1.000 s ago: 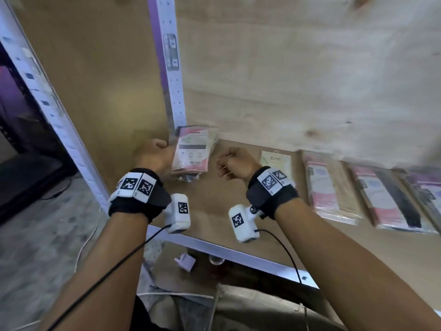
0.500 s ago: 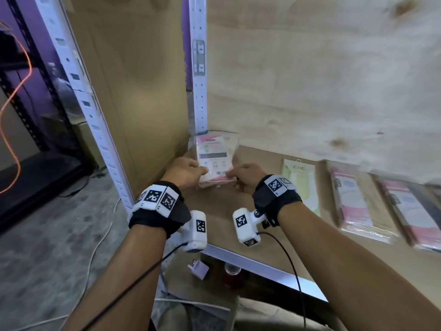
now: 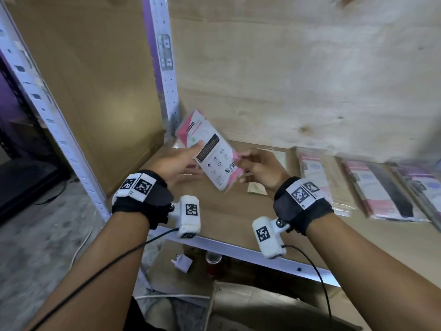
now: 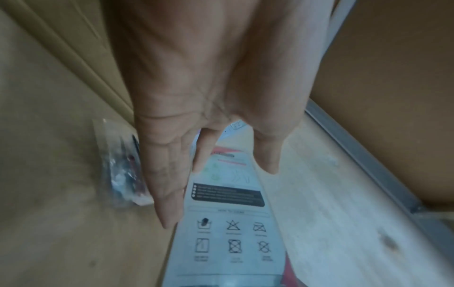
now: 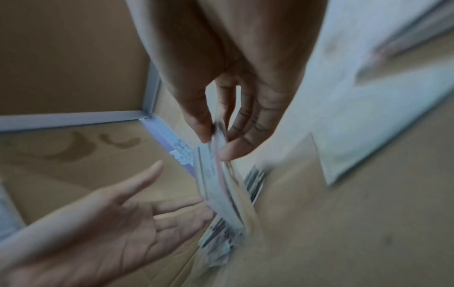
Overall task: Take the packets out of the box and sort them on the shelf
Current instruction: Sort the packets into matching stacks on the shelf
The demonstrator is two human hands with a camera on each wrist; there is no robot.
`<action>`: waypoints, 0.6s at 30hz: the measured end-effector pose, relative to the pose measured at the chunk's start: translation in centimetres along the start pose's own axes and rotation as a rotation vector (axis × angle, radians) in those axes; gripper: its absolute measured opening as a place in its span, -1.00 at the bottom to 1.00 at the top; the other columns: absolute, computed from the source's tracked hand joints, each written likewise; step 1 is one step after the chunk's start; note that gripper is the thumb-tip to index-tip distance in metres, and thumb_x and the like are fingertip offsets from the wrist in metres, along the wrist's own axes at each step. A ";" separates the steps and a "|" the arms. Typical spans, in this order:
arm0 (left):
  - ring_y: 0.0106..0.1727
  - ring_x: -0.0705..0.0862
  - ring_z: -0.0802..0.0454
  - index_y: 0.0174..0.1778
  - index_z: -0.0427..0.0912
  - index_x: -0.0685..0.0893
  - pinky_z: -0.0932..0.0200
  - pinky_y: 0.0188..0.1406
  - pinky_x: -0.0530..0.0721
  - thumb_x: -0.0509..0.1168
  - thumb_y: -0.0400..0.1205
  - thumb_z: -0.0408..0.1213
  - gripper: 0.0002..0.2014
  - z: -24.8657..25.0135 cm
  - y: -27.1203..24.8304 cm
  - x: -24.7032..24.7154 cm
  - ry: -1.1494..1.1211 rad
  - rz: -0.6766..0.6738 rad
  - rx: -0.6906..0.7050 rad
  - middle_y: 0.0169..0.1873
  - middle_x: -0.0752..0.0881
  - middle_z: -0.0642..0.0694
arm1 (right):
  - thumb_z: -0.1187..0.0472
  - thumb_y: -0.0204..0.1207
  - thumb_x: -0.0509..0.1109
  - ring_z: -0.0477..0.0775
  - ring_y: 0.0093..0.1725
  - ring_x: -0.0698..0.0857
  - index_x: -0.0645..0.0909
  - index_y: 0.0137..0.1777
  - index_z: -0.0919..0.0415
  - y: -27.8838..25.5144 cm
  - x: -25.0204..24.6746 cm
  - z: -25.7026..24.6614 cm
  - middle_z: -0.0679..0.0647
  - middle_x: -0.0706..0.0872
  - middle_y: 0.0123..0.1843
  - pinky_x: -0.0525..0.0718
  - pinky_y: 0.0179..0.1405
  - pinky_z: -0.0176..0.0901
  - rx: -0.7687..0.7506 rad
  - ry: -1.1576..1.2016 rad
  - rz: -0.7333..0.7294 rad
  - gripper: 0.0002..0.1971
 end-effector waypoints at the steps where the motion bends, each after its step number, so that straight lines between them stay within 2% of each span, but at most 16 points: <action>1: 0.10 0.82 -0.19 0.31 -0.19 0.61 -0.11 0.16 0.79 0.40 0.58 0.18 -0.45 0.4 -0.1 0.5 -0.073 -0.012 0.005 0.23 0.71 -0.41 | 0.36 0.57 0.46 0.07 -0.42 0.70 0.69 -0.01 0.25 -0.5 -0.4 -0.9 0.18 0.75 -0.19 0.76 -0.38 -0.15 -0.055 -0.054 0.007 -0.95; 3: 0.07 0.84 -0.27 0.29 -0.21 0.56 -0.14 0.06 0.82 0.50 0.44 0.25 -0.30 1.3 -0.3 1.4 -0.224 -0.043 0.014 0.24 0.68 -0.40 | 0.32 0.55 0.49 0.29 -0.32 0.76 0.70 -0.02 0.26 -1.6 -1.3 -2.8 0.25 0.79 -0.17 0.77 -0.26 0.05 -0.170 -0.182 0.018 -0.95; 4: 0.06 0.84 -0.33 0.35 -0.24 0.52 -0.17 0.01 0.83 0.55 0.35 0.26 -0.18 1.6 -0.3 1.8 -0.306 -0.063 0.015 0.26 0.66 -0.41 | 0.33 0.54 0.51 0.33 -0.25 0.77 0.72 -0.02 0.28 -2.1 -1.8 -3.7 0.27 0.80 -0.15 0.76 -0.21 0.08 -0.235 -0.243 0.026 -0.94; 6: 0.07 0.81 -0.44 0.50 -0.25 0.42 -0.23 -0.05 0.82 0.64 0.20 0.25 0.05 2.2 -0.4 2.9 -0.445 -0.115 0.015 0.32 0.60 -0.45 | 0.36 0.49 0.52 0.21 -0.15 0.77 0.76 -0.01 0.25 -3.3 -2.4 -5.1 0.19 0.82 -0.13 0.76 -0.11 -0.02 -0.356 -0.371 0.038 -0.90; 8: 0.12 0.79 -0.44 0.52 -0.28 0.43 -0.22 -0.04 0.81 0.67 0.17 0.20 0.09 2.5 -0.4 4.2 -0.526 -0.156 0.021 0.32 0.62 -0.47 | 0.36 0.46 0.54 0.08 -0.08 0.74 0.78 0.00 0.19 -4.4 -2.8 -5.9 0.10 0.80 -0.07 0.71 -0.01 -0.16 -0.431 -0.484 0.041 -0.85; 9: 0.13 0.80 -0.38 0.47 -0.31 0.49 -0.17 -0.05 0.82 0.67 0.22 0.16 -0.01 2.5 -0.4 4.7 -0.553 -0.156 0.031 0.27 0.68 -0.47 | 0.36 0.44 0.54 0.05 -0.06 0.73 0.78 0.00 0.16 -4.8 -3.0 -6.1 0.07 0.79 -0.04 0.69 0.01 -0.20 -0.449 -0.526 0.044 -0.83; 11: 0.11 0.83 -0.25 0.29 -0.35 0.61 -0.04 -0.13 0.84 0.58 0.46 -0.03 -0.39 2.1 -0.1 5.5 -0.571 -0.108 0.055 0.13 0.79 -0.43 | 0.35 0.39 0.57 0.00 -0.03 0.71 0.78 -0.02 0.12 -5.3 -3.4 -6.1 0.05 0.75 0.00 0.66 0.00 -0.23 -0.448 -0.590 0.030 -0.81; 13: 0.11 0.82 -0.20 0.14 -0.33 0.66 0.07 -0.23 0.83 0.42 0.65 -0.23 -0.74 1.3 0.3 6.1 -0.526 -0.032 0.048 0.06 0.82 -0.38 | 0.27 0.36 0.61 -0.06 -0.05 0.70 0.79 -0.05 0.11 -5.7 -3.8 -5.7 -0.03 0.73 -0.03 0.65 -0.02 -0.26 -0.416 -0.613 -0.011 -0.83; 15: 0.07 0.82 -0.16 0.07 -0.31 0.67 0.12 -0.31 0.82 0.34 0.70 -0.30 -0.86 0.4 0.5 6.9 -0.482 -0.002 0.013 0.00 0.84 -0.33 | 0.18 0.36 0.62 -0.11 -0.09 0.71 0.79 -0.08 0.11 -5.7 -4.8 -5.2 -0.11 0.75 -0.08 0.64 -0.04 -0.28 -0.376 -0.563 -0.012 -0.85; 18: -0.02 0.85 -0.07 0.11 -0.28 0.66 0.15 -0.34 0.81 0.33 0.70 -0.29 -0.85 0.1 0.5 8.4 -0.426 -0.033 0.006 -0.02 0.86 -0.28 | 0.16 0.48 0.53 -0.04 -0.02 0.71 0.76 -0.04 0.12 -5.4 -8.3 -4.3 0.00 0.78 0.00 0.65 0.07 -0.20 -0.311 -0.507 0.141 -0.90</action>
Point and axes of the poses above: each hand's wrist, its own y-axis towards the middle knuckle, its own x-axis out of the palm, z = x × y, the point moved 8 cm from there along y, towards the middle knuckle
